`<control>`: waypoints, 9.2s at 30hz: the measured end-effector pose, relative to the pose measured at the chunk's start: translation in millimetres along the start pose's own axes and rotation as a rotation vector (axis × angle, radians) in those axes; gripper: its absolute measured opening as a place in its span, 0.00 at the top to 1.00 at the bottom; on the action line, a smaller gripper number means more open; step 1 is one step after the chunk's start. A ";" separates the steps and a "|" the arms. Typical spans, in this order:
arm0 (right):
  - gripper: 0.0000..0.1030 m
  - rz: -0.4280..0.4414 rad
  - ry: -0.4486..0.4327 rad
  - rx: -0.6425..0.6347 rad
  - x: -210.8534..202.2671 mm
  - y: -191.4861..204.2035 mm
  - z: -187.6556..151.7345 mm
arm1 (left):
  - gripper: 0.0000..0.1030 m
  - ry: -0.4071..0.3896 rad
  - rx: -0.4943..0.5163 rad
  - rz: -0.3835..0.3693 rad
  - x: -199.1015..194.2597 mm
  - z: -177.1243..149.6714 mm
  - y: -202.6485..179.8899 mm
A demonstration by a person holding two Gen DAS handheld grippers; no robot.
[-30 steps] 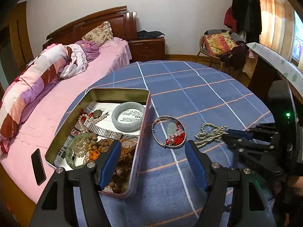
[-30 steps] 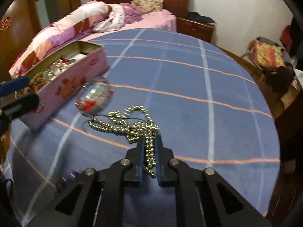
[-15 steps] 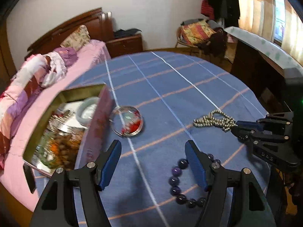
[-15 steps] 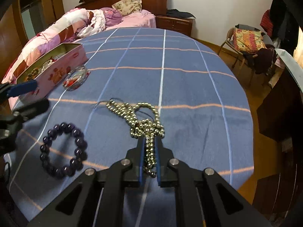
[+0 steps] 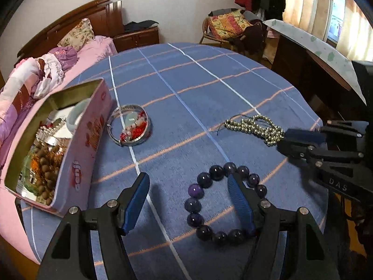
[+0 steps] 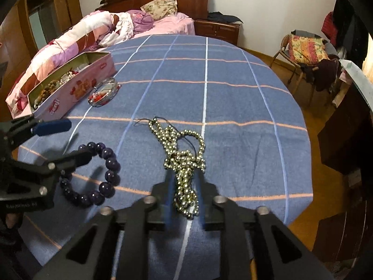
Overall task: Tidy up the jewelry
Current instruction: 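Grasp the purple bead bracelet with the left tool while the right tool lifts the necklace, then carry necklace and purple bracelet over the tin and open both tools, then reach the right tool to the silver bangle and close on it, then grasp the red-string jade pendant with the left tool while the right tool holds the bangle, then carry bangle and pendant over the tin and open both tools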
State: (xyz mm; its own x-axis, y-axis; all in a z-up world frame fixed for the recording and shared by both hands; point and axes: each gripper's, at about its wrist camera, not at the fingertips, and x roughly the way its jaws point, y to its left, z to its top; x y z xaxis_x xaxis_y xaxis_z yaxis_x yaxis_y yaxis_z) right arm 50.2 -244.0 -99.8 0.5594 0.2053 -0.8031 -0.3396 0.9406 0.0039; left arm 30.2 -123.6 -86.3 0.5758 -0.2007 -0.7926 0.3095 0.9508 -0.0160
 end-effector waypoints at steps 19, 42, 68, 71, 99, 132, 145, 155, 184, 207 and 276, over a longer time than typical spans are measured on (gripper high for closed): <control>0.85 0.071 -0.099 0.021 -7.2 4.4 7.4 | 0.87 -0.038 -0.003 -0.049 -12.5 4.3 4.2; 0.88 0.143 -0.300 -0.065 -58.4 50.2 76.5 | 0.87 -0.249 -0.085 0.041 -90.0 44.6 73.5; 0.88 0.229 -0.343 -0.195 -44.8 123.0 141.8 | 0.87 -0.290 -0.189 0.192 -94.5 62.6 160.7; 0.88 0.232 -0.340 -0.204 -41.8 128.4 146.5 | 0.87 -0.281 -0.202 0.199 -89.7 62.8 167.6; 0.88 0.255 -0.237 -0.236 9.7 153.2 170.1 | 0.87 -0.219 -0.211 0.200 -53.6 83.2 190.9; 0.86 0.266 -0.095 -0.224 73.2 160.7 162.3 | 0.87 -0.123 -0.204 0.216 -7.3 77.9 199.0; 0.41 0.248 -0.146 -0.101 52.0 117.5 149.8 | 0.34 -0.210 -0.263 0.273 -34.7 70.5 203.8; 0.32 0.147 -0.030 -0.078 71.0 102.1 119.4 | 0.34 -0.231 -0.292 0.299 -47.3 48.2 176.4; 0.30 0.062 -0.035 0.018 12.9 13.7 23.1 | 0.34 -0.199 -0.115 0.184 -34.2 39.0 59.6; 0.32 0.159 0.027 -0.245 45.1 63.0 45.5 | 0.34 -0.168 -0.216 0.180 -31.9 25.5 78.4; 0.32 0.066 -0.236 -0.047 -23.7 37.9 54.9 | 0.88 -0.222 -0.088 0.071 -44.7 49.1 43.4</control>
State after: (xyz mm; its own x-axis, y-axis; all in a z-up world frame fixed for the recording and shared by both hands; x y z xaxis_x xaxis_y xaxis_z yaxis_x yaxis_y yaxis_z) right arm 65.5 -198.4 -47.9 0.6940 0.3283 -0.6407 -0.4126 0.9107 0.0197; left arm 55.0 -85.0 -21.6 0.7490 -0.1702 -0.6403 0.2006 0.9793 -0.0256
